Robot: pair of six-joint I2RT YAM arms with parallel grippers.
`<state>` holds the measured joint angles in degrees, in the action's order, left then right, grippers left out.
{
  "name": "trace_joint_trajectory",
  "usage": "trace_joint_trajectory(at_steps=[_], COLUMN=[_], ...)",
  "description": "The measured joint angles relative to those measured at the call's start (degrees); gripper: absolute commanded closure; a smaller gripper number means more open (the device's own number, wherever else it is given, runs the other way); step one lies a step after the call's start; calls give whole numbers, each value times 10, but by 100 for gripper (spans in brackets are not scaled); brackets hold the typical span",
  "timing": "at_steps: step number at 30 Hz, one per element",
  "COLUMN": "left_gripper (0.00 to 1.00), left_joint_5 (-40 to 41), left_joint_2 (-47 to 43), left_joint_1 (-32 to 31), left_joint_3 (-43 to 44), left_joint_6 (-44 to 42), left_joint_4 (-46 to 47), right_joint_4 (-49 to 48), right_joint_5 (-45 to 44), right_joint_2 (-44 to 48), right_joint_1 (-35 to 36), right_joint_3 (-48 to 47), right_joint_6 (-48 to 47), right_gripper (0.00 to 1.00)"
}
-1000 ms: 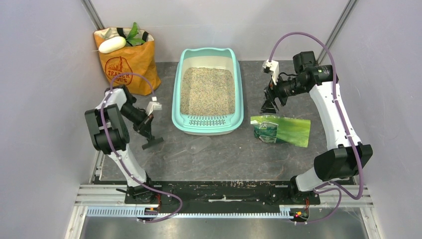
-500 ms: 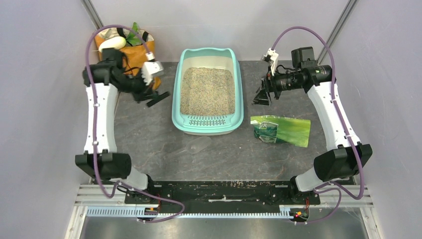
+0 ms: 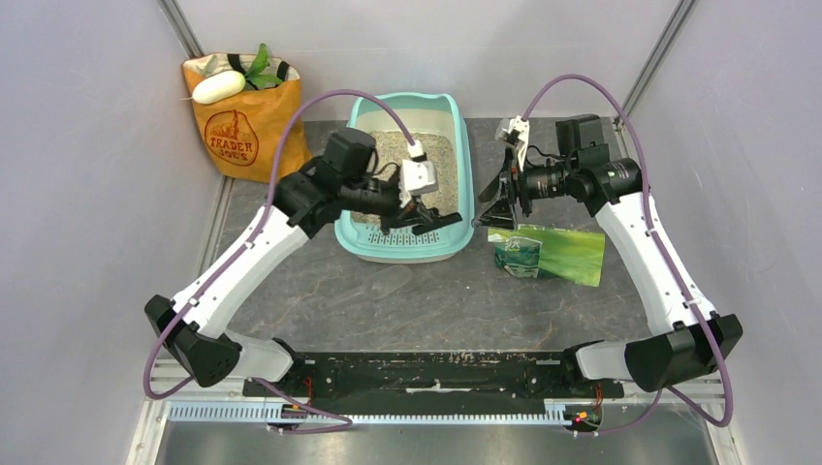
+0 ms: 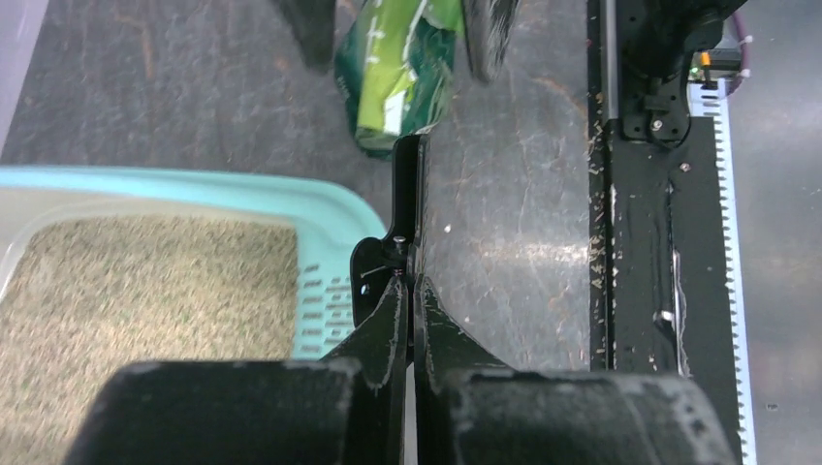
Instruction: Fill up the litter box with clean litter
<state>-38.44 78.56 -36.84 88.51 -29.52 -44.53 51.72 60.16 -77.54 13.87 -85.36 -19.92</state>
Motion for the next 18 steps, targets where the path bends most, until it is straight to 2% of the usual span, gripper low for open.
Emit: trace_joint_trajectory(at_steps=[5, 12, 18], left_gripper=[98, 98, 98], left_joint_5=[4, 3, -7], left_joint_2=[5, 6, 19], left_joint_1=[-38, -53, -57], left_joint_3=[-19, -19, -15], left_joint_6=[30, 66, 70], left_joint_4=[60, 123, 125], right_joint_4=[-21, -48, -54], right_joint_5=[3, -1, -7], right_joint_2=[15, 17, 17], right_joint_1=[14, 30, 45], right_joint_3=[17, 37, 37], right_joint_6=[5, 13, 3], right_gripper=[24, 46, 54])
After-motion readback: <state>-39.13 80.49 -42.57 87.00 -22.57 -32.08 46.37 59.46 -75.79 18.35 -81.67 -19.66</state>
